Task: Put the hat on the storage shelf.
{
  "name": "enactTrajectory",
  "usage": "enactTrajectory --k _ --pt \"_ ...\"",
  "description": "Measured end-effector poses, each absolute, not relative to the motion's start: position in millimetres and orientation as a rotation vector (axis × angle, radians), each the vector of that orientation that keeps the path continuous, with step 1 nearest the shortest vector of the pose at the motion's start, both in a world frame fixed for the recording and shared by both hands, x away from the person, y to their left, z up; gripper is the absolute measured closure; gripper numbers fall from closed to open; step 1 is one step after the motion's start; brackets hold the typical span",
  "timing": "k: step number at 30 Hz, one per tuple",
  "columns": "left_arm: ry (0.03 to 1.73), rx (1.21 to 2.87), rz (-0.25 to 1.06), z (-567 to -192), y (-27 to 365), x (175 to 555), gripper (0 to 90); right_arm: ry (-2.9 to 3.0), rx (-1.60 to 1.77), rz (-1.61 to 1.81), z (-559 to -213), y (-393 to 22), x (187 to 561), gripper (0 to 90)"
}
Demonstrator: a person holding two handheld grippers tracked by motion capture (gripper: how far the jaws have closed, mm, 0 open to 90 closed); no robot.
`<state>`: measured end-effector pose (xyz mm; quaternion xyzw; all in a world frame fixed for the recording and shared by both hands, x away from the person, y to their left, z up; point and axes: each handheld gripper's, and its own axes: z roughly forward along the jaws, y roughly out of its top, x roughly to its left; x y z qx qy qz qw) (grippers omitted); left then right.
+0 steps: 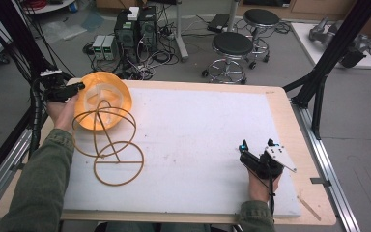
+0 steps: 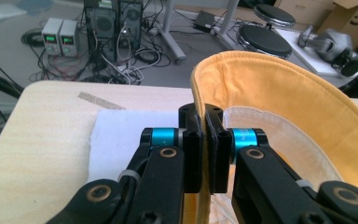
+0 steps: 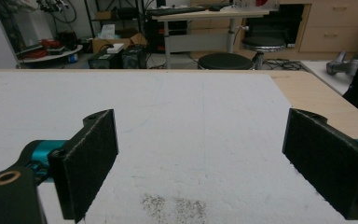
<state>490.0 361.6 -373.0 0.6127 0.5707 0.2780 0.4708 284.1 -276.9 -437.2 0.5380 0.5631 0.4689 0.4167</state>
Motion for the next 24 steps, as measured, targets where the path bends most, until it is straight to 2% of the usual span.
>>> enactTrajectory --k 24 --pt "1.066 1.398 0.791 -324.4 352.2 452.3 86.7 1.397 1.349 1.19 -436.3 -276.7 282.9 9.3"
